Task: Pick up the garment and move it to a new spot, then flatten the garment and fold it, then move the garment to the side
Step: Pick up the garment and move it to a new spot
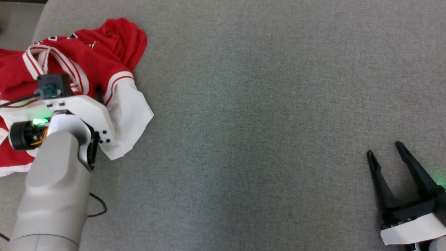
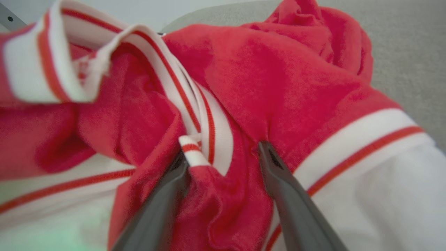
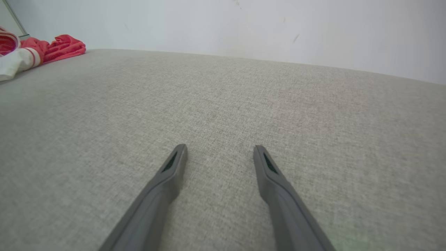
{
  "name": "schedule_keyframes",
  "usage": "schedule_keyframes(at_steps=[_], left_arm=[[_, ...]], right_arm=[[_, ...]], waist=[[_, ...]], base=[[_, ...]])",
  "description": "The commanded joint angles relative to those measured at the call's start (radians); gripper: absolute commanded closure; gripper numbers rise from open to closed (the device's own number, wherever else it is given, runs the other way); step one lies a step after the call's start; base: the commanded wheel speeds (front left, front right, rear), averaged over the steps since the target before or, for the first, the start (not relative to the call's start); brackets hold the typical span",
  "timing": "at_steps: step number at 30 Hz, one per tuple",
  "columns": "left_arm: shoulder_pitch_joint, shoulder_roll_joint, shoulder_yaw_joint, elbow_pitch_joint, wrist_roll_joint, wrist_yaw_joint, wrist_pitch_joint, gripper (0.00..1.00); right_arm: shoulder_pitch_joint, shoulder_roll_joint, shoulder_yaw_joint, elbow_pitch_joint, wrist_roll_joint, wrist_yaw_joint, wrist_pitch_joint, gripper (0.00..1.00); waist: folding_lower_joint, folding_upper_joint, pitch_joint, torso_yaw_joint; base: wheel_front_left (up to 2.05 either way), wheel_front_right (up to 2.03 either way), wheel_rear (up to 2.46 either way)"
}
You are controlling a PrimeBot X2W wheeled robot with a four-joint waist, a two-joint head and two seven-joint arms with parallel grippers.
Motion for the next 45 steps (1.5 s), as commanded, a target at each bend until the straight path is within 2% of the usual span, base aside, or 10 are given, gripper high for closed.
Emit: schedule_keyframes(at_steps=[1,2,3,8,13,21,28,34,45], left_arm=[[-0.002,0.006,0.002,0.024,-0.006,-0.004,0.003,0.73],[-0.001,0.008,0.002,0.039,-0.009,-0.008,0.002,0.99],[0.0,0.008,0.003,0.052,-0.014,-0.011,-0.001,1.0],[-0.014,0.017,0.013,0.06,-0.042,-0.031,-0.064,1.0],[-0.026,0.039,0.005,0.016,-0.04,-0.059,-0.119,1.0],[-0.038,0.062,-0.026,-0.124,-0.027,-0.09,-0.088,1.0],[0.008,0.061,-0.046,-0.353,-0.055,-0.127,0.0,1.0],[0.07,0.066,-0.065,-0.605,-0.098,-0.156,0.108,1.0],[0.146,0.03,-0.129,-1.027,-0.212,-0.181,0.304,1.0]], right_arm=[[0.0,-0.014,-0.011,0.081,0.005,-0.007,0.023,0.0],[0.002,-0.013,-0.012,0.082,0.006,-0.007,0.023,0.0],[0.004,-0.011,-0.014,0.083,0.006,-0.007,0.023,0.0],[0.027,0.003,-0.02,0.079,0.006,-0.007,0.019,0.0],[0.053,0.044,-0.02,0.075,0.011,-0.005,0.014,0.0],[0.089,0.084,-0.019,0.098,0.027,-0.005,0.013,0.0],[0.115,0.114,-0.03,0.11,0.037,-0.005,0.013,0.0],[0.136,0.143,-0.045,0.109,0.037,-0.005,0.013,0.0],[0.148,0.181,-0.061,0.104,0.032,-0.005,0.013,0.0]], waist=[[0.0001,0.0001,-0.005,-0.004],[0.0001,0.0001,-0.009,-0.006],[0.0001,0.0001,-0.014,-0.008],[0.0001,0.0001,-0.059,-0.009],[0.0001,0.0001,-0.139,-0.013],[0.0001,0.0001,-0.253,-0.026],[0.0001,0.0001,-0.321,-0.051],[0.0001,0.0001,-0.353,-0.091],[0.0001,0.0001,-0.372,-0.221]], base=[[0.0,0.0,0.0],[0.0,0.0,0.0],[0.0,0.0,0.0],[0.0,0.0,0.0],[0.0,0.0,0.0],[0.0,0.0,0.0],[0.0,0.0,0.0],[0.0,0.0,0.0],[0.0,0.0,0.0]])
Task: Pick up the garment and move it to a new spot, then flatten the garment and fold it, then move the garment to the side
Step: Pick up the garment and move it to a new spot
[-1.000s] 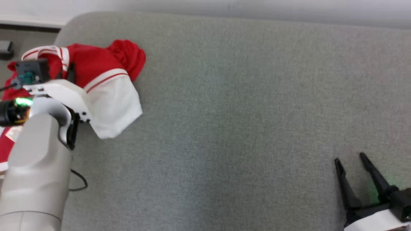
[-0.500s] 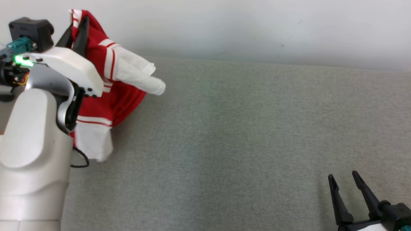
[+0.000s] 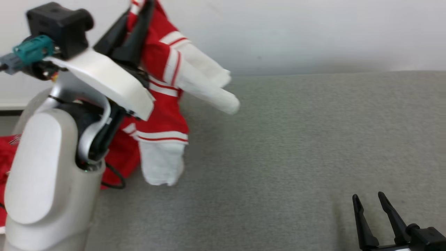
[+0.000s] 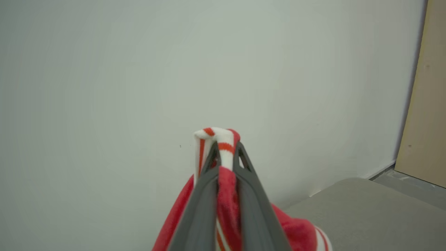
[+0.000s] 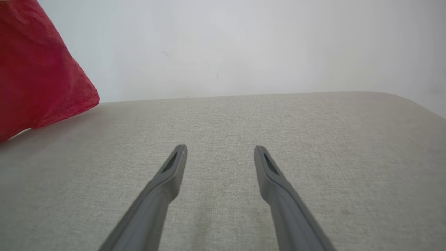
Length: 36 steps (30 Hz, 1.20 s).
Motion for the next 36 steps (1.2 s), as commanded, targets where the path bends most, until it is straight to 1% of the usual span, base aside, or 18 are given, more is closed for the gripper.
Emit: schedule_keyframes(at_steps=[1,7,10,14,16,19,21,24,26,27,28,30,33,36], left_arm=[[0.012,-0.005,-0.013,-0.044,-0.016,-0.006,0.02,1.0],[0.015,-0.049,-0.089,-0.157,-0.052,-0.008,0.093,1.0],[0.026,-0.081,-0.142,-0.166,-0.051,-0.009,0.109,1.0],[0.062,-0.145,-0.234,-0.133,-0.063,-0.006,0.097,1.0],[0.085,-0.168,-0.284,-0.095,-0.069,0.001,0.074,1.0],[0.122,-0.19,-0.355,0.002,-0.071,0.017,0.031,1.0],[0.137,-0.197,-0.402,0.084,-0.073,0.026,0.001,1.0],[0.133,-0.199,-0.48,0.231,-0.047,0.03,-0.03,1.0],[0.134,-0.2,-0.52,0.312,-0.093,0.038,-0.073,1.0],[0.119,-0.201,-0.546,0.345,-0.098,0.046,-0.101,1.0],[0.107,-0.203,-0.569,0.371,-0.116,0.062,-0.141,0.64],[0.095,-0.201,-0.62,0.417,-0.157,0.087,-0.204,0.0],[0.075,-0.201,-0.69,0.446,-0.231,0.107,-0.283,0.0],[0.066,-0.201,-0.741,0.457,-0.284,0.129,-0.357,0.0]], right_arm=[[0.003,0.004,-0.003,-0.001,0.003,-0.003,0.001,0.0],[-0.01,0.019,-0.002,-0.001,0.01,-0.003,0.001,0.0],[-0.015,0.028,-0.002,0.001,0.015,-0.003,0.001,0.0],[-0.016,0.04,0.0,0.006,0.019,-0.003,0.001,0.0],[-0.016,0.045,0.002,0.008,0.022,-0.003,0.001,0.0],[-0.023,0.05,0.01,0.011,0.024,-0.003,0.001,0.0],[-0.025,0.052,0.014,0.014,0.024,-0.003,0.001,0.0],[-0.03,0.055,0.021,0.018,0.024,-0.003,0.001,0.0],[-0.031,0.056,0.027,0.022,0.023,-0.003,0.001,0.0],[-0.032,0.055,0.033,0.025,0.022,-0.003,0.001,0.0],[-0.037,0.055,0.036,0.029,0.021,-0.003,0.001,0.0],[-0.043,0.055,0.042,0.034,0.019,-0.003,0.001,0.0],[-0.051,0.05,0.044,0.036,0.022,-0.003,0.001,0.0],[-0.048,0.043,0.029,0.031,0.02,-0.003,0.001,0.0]], waist=[[0.0,0.0,-0.002,-0.047],[0.0,0.0,0.011,-0.14],[0.0,0.0,0.024,-0.181],[0.0,0.0,0.043,-0.225],[0.0,0.0,0.051,-0.242],[0.0,0.0,0.063,-0.265],[0.0,0.0,0.071,-0.275],[0.0,0.0,0.082,-0.28],[0.0,0.0,0.085,-0.281],[0.0,0.0,0.087,-0.282],[0.0,0.0,0.088,-0.283],[0.0,0.0,0.089,-0.283],[0.0,0.0,0.09,-0.277],[0.0,0.0,0.083,-0.258]], base=[[0.0,0.0,0.0],[0.0,0.0,0.0],[0.0,0.0,0.0],[0.0,0.0,0.0],[0.0,0.0,0.0],[0.0,0.0,0.0],[0.0,0.0,0.0],[0.0,0.0,0.0],[0.0,0.0,0.0],[0.0,0.0,0.0],[0.0,0.0,0.0],[0.0,0.0,0.0],[0.0,0.0,0.0],[0.0,0.0,0.0]])
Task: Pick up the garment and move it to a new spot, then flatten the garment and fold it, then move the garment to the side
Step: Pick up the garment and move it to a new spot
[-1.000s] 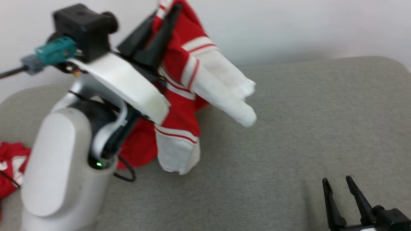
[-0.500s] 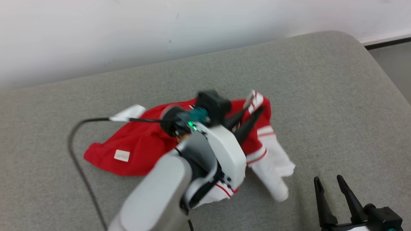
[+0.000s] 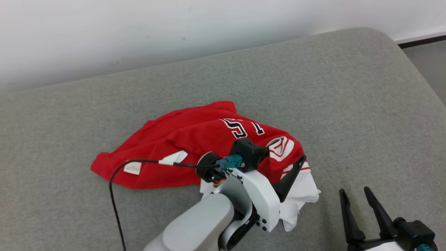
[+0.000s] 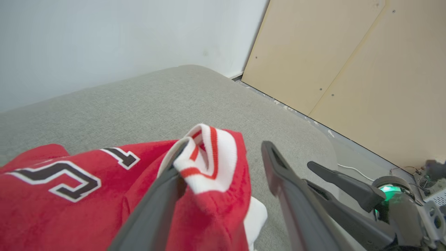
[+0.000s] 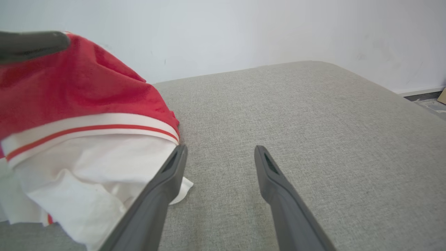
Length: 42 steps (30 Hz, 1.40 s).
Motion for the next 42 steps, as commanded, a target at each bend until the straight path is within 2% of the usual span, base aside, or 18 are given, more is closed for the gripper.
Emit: schedule_keyframes(at_steps=[1,7,12,15,17,18,20,22,26,30,33,37,42], left_arm=[[-0.006,0.004,-0.023,0.014,-0.025,0.017,-0.044,0.0],[0.055,0.016,-0.038,0.056,-0.015,0.06,-0.159,0.0],[0.151,0.082,-0.008,0.018,-0.004,0.12,-0.219,0.0],[0.209,0.136,0.01,-0.012,0.032,0.178,-0.237,0.0],[0.262,0.151,0.037,-0.036,0.027,0.213,-0.245,0.0],[0.262,0.151,0.037,-0.036,0.027,0.213,-0.245,0.0],[0.3,0.183,0.059,-0.055,0.054,0.246,-0.25,0.0],[0.346,0.192,0.098,-0.087,0.072,0.278,-0.25,0.0],[0.459,0.211,0.186,-0.168,0.121,0.317,-0.25,0.0],[0.572,0.21,0.286,-0.241,0.18,0.322,-0.25,0.0],[0.648,0.194,0.359,-0.277,0.226,0.302,-0.25,0.0],[0.737,0.154,0.452,-0.309,0.279,0.267,-0.25,0.0],[0.819,0.107,0.558,-0.338,0.34,0.202,-0.25,0.0]], right_arm=[[0.0,-0.015,-0.012,-0.003,0.0,-0.003,0.001,0.0],[0.039,-0.037,-0.064,-0.025,-0.016,-0.003,0.001,0.0],[0.076,-0.052,-0.112,-0.052,-0.031,-0.003,0.001,0.0],[0.1,-0.06,-0.135,-0.063,-0.038,-0.003,0.001,0.0],[0.116,-0.064,-0.15,-0.067,-0.04,-0.003,0.001,0.0],[0.116,-0.064,-0.15,-0.067,-0.04,-0.003,0.001,0.0],[0.132,-0.068,-0.159,-0.069,-0.044,-0.003,0.001,0.0],[0.145,-0.069,-0.166,-0.066,-0.049,-0.003,0.001,0.0],[0.162,-0.063,-0.173,-0.062,-0.055,-0.003,0.001,0.0],[0.171,-0.056,-0.171,-0.059,-0.06,-0.003,0.001,0.0],[0.172,-0.052,-0.163,-0.056,-0.064,-0.003,0.001,0.0],[0.175,-0.048,-0.148,-0.047,-0.069,-0.003,0.001,0.0],[0.176,-0.045,-0.129,-0.039,-0.064,-0.003,0.001,0.0]], waist=[[0.0,-0.0001,-0.011,0.018],[0.0,-0.0001,-0.055,0.067],[0.0,-0.0001,-0.098,0.11],[0.0,-0.0001,-0.126,0.137],[0.0,-0.0001,-0.143,0.157],[0.0,-0.0001,-0.143,0.157],[0.0,-0.0001,-0.157,0.174],[0.0,-0.0001,-0.173,0.188],[0.0,-0.0001,-0.202,0.207],[0.0,-0.0001,-0.216,0.22],[0.0,-0.0001,-0.226,0.226],[0.0,-0.0001,-0.241,0.231],[0.0,-0.0001,-0.253,0.242]], base=[[0.0,0.0,0.0],[0.0,0.0,0.0],[0.0,0.0,0.0],[0.0,0.0,0.0],[0.0,0.0,0.0],[0.0,0.0,0.0],[0.0,0.0,0.0],[0.0,0.0,0.0],[0.0,0.0,0.0],[0.0,0.0,0.0],[0.0,0.0,0.0],[0.0,0.0,0.0],[0.0,0.0,0.0]])
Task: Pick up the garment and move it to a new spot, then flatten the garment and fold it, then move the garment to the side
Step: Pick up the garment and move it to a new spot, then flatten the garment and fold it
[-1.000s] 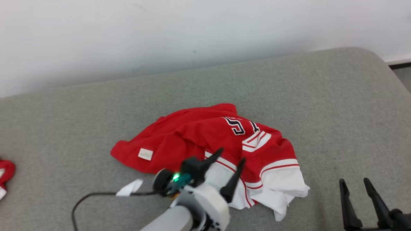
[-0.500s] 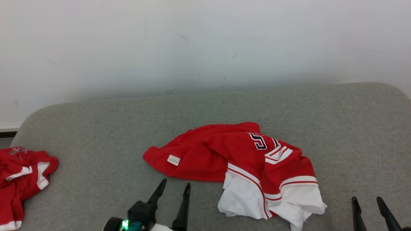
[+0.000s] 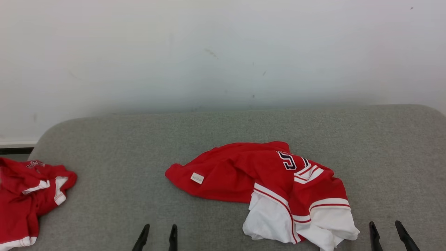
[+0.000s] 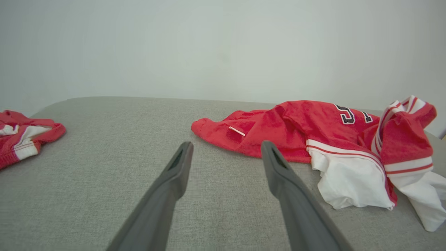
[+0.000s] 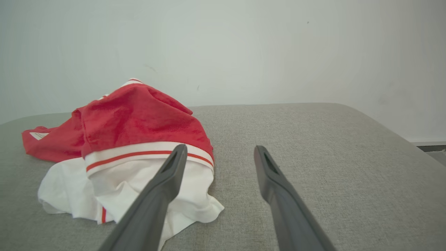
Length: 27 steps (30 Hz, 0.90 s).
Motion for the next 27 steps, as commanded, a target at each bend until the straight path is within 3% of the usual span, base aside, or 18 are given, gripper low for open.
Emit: schedule_keyframes(at_steps=[1,13,27], left_arm=[[0.015,0.0,0.009,-0.001,0.012,-0.006,-0.001,0.0],[0.05,-0.074,0.132,0.008,0.107,-0.142,-0.001,0.0],[0.043,-0.096,0.173,0.02,0.133,-0.197,-0.001,0.0]], right_arm=[[0.007,0.0,0.0,0.001,-0.001,-0.003,0.001,0.0],[0.007,-0.008,0.013,0.01,0.01,-0.003,0.001,0.0],[-0.004,-0.012,0.024,0.014,0.013,-0.003,0.001,0.0]], waist=[[0.0001,0.0,-0.001,0.004],[0.0001,0.0,-0.002,0.031],[0.0001,0.0,0.001,0.025]], base=[[0.0,0.0,0.0],[0.0,0.0,0.0],[0.0,0.0,0.0]])
